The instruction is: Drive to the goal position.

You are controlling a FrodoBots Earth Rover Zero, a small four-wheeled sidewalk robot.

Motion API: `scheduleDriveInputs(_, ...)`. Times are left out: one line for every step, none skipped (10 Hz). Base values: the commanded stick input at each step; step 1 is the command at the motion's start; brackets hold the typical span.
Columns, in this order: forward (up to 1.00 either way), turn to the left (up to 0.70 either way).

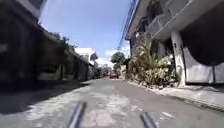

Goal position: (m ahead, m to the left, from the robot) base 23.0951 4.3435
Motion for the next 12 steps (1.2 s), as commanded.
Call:
scheduleDriveInputs(1.0, 0.0)
scheduleDriveInputs(1.0, 0.0)
scheduleDriveInputs(1.0, 0.0)
scheduleDriveInputs(1.0, 0.0)
scheduleDriveInputs(1.0, 0.0)
scheduleDriveInputs(1.0, 0.0)
scheduleDriveInputs(1.0, 0.0)
scheduleDriveInputs(1.0, -0.02)
scheduleDriveInputs(1.0, -0.21)
scheduleDriveInputs(1.0, -0.38)
scheduleDriveInputs(1.0, -0.39)
scheduleDriveInputs(1.0, -0.35)
